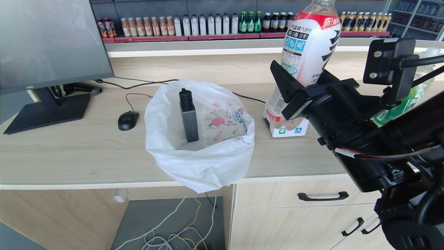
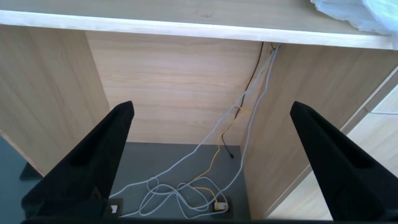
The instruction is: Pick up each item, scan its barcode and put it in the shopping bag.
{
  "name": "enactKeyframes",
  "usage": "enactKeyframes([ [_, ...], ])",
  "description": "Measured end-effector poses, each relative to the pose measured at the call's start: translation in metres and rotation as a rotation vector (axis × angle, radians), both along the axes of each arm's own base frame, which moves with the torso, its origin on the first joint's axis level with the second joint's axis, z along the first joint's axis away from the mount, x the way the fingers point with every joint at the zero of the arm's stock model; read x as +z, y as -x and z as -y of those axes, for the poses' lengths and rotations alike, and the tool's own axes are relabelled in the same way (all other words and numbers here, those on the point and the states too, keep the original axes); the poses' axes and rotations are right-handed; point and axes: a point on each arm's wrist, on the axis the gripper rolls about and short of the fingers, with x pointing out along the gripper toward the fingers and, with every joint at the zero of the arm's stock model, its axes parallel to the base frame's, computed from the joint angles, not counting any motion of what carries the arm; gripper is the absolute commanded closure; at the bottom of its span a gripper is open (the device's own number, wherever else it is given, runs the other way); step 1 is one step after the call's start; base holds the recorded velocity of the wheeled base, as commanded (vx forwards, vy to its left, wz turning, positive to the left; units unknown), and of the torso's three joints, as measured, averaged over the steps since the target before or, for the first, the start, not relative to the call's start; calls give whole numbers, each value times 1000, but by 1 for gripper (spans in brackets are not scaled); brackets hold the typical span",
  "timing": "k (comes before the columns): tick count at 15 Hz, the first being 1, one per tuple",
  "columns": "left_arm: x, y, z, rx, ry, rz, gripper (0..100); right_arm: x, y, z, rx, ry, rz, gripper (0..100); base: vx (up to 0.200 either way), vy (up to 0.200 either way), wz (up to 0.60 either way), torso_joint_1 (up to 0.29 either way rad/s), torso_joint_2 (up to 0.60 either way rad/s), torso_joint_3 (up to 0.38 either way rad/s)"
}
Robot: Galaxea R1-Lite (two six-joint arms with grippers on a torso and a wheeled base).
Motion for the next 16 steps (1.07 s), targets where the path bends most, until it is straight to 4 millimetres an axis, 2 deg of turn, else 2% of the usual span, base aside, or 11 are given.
enactKeyframes([
  [6,0,0,0,0,0,0,0,2,-3,9,-17,-5,4,100,0,200,0,0,2,4],
  [10,0,0,0,0,0,0,0,0,-5,11,-26,-7,-7,100,0,0,0,0,0,0],
  [13,0,0,0,-1,0,0,0,-2,-15,18,-52,-25,-14,100,0,0,0,0,0,0],
  [16,0,0,0,0,0,0,0,-12,-29,21,-73,-26,-51,100,0,0,0,0,0,0],
])
